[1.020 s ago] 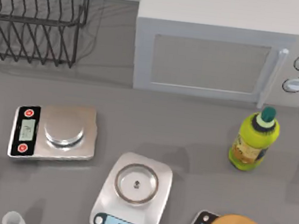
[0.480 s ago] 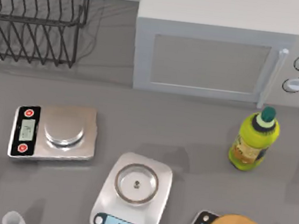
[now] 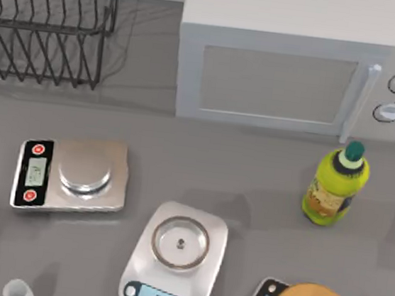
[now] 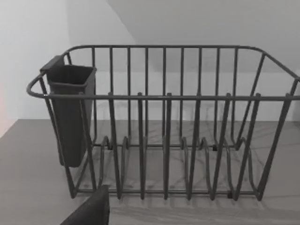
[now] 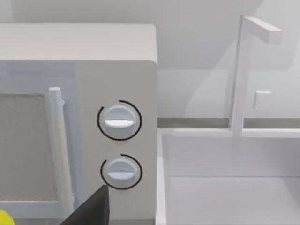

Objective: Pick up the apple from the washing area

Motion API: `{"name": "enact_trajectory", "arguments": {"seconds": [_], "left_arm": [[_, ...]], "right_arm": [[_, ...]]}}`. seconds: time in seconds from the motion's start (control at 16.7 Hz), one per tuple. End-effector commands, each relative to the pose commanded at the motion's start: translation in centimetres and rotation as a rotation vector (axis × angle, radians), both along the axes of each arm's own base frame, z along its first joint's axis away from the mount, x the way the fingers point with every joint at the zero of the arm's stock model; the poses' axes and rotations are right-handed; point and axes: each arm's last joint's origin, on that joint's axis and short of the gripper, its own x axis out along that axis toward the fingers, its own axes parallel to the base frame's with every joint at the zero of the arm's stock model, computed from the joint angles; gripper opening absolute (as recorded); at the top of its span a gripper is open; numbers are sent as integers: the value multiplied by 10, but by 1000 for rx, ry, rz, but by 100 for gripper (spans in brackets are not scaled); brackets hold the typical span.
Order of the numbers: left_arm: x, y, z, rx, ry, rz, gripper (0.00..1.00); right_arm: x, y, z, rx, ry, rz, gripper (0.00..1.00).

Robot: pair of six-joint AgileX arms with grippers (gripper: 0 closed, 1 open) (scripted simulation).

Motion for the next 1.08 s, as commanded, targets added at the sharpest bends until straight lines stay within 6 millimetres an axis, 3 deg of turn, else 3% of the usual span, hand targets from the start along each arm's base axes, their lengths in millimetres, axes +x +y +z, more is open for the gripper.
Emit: {"name": "enact_trajectory", "arguments": {"seconds": [0.3,0.48,0.78,0.9,1.08], "left_arm": [[0,0,0,0,0,0,100],[0,0,0,0,0,0,100],[0,0,0,0,0,0,100],[0,0,0,0,0,0,100],[0,0,0,0,0,0,100]], "right_arm": [[7,-4,31,-34,159,-36,100],[26,-10,58,-61,351,-65,100],[94,-30,85,-84,763,-91,100],[128,-43,83,-80,937,-89,100],[178,-65,64,-60,1179,-73,100]]}}
